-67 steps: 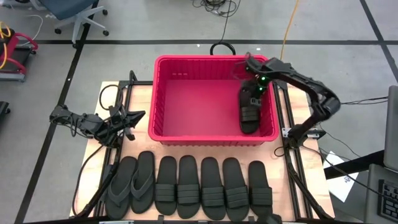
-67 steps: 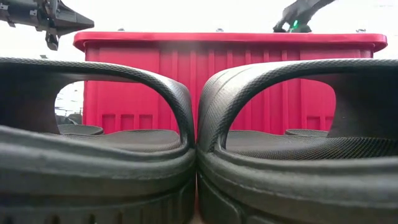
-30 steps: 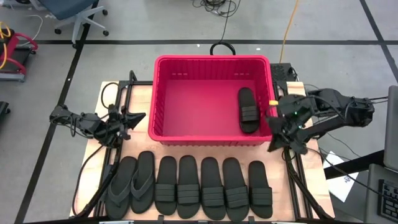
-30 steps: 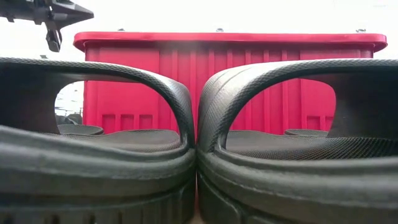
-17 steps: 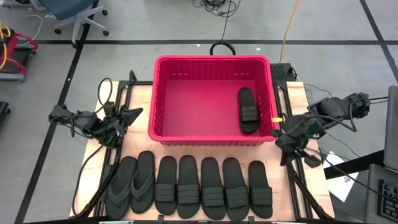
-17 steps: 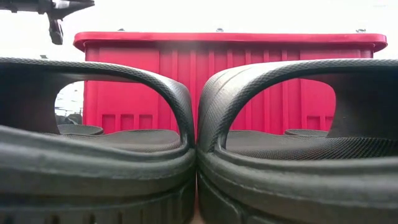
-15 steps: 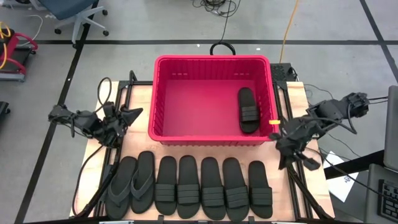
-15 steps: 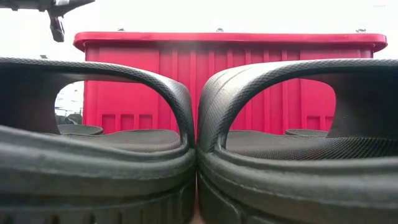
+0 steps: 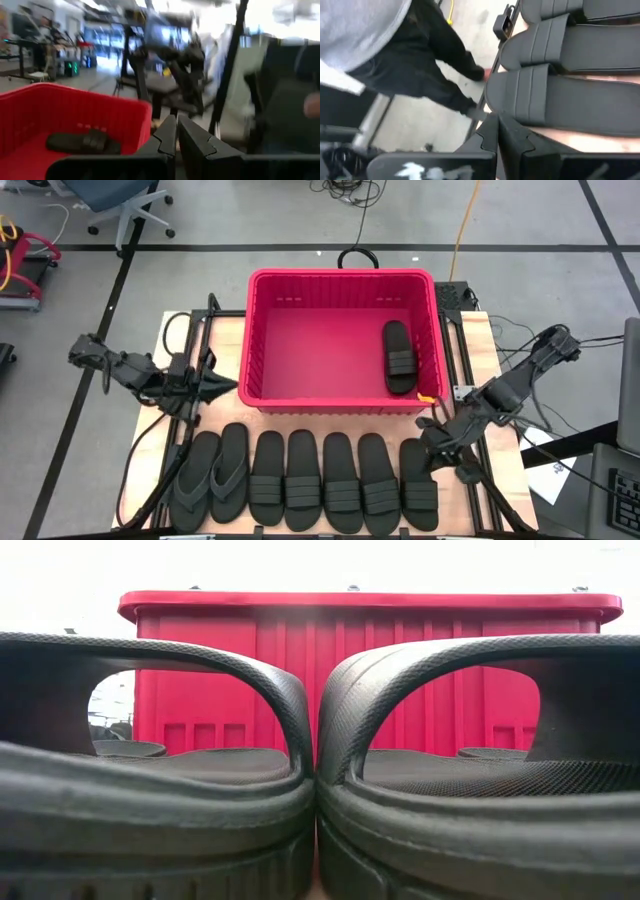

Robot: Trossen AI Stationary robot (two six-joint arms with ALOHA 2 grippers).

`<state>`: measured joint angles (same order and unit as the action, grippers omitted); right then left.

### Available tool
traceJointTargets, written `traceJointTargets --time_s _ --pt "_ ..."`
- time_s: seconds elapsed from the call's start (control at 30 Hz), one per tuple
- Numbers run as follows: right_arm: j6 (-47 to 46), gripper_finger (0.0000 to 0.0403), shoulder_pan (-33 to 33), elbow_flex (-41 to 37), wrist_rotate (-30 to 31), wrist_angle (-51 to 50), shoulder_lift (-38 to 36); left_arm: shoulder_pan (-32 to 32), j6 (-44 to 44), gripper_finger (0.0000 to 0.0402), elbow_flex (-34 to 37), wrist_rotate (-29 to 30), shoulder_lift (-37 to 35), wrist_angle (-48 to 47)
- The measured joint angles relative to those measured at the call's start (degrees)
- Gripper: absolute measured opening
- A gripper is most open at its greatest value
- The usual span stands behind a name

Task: Pick and place slides into bin
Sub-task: Put the black slide into the red container

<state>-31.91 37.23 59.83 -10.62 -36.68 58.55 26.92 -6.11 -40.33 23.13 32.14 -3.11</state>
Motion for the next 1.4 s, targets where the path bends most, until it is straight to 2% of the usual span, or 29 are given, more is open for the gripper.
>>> traceJointTargets --time_s 0.13,0.27,0.47,0.63,0.77,0.97,1.13,1.23,1.4 --pt "-8.14 0.0 2.1 -3.68 -0.18 3.7 1.24 2.28 4.75 0.0019 -8.19 -0.22 5.76 -10.24" --pt "-14.01 0.0 5.07 -5.84 -2.61 7.52 2.64 2.99 6.54 0.0019 -12.13 -0.67 8.47 -12.23" --pt "-17.82 0.0 6.02 -8.71 -2.9 10.78 4.43 3.6 6.18 0.0019 -13.65 -0.7 8.63 -12.05" --pt "-26.42 0.0006 5.65 -14.0 -4.6 10.73 4.5 3.6 6.01 0.0019 -13.65 0.11 8.75 -12.22" --pt "-30.22 0.0043 5.54 -17.98 -7.52 10.74 4.5 3.6 6.0 0.0019 -13.65 2.36 8.75 -12.22" --pt "-30.16 0.0144 5.53 -21.98 -6.14 11.43 4.5 3.6 5.58 0.0019 -13.65 2.84 8.75 -12.2" --pt "-28.99 0.0217 5.52 -26.61 -5.95 20.6 4.5 3.6 3.92 0.0019 -13.65 4.18 8.85 -12.13" --pt "-28.96 0.0233 5.71 -29.54 -5.96 24.51 4.5 3.6 2.85 0.0019 -13.65 5.49 9.16 -12.01" --pt "-28.67 0.0223 5.73 -33.02 -5.96 27.01 4.5 3.6 2.3 0.0019 -13.65 5.94 10.32 -11.86"
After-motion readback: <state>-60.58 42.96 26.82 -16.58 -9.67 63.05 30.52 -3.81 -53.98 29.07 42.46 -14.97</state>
